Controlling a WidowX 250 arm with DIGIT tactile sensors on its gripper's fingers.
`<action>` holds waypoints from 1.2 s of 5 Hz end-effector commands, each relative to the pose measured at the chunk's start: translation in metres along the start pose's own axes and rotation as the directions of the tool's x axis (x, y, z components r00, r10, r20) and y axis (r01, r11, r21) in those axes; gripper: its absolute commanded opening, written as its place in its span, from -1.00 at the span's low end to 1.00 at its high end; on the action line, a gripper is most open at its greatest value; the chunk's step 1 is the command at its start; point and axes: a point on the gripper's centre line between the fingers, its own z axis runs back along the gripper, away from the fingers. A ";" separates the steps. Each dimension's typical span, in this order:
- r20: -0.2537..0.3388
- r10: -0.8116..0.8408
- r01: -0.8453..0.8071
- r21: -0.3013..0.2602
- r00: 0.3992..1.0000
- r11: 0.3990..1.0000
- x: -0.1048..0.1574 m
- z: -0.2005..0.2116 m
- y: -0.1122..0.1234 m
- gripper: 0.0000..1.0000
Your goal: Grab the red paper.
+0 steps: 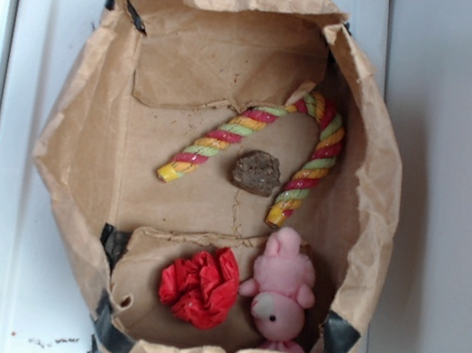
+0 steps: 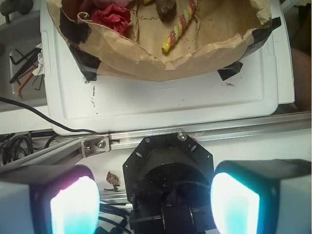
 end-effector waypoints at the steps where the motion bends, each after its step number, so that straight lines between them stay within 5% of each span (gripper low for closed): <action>1: 0.000 0.000 0.000 0.000 1.000 1.000 0.000 0.000 0.000 1.00; 4: 0.038 0.090 -0.092 0.063 0.995 0.994 0.049 -0.018 0.001 1.00; 6: 0.025 0.070 -0.071 0.056 0.997 0.996 0.085 -0.041 0.004 1.00</action>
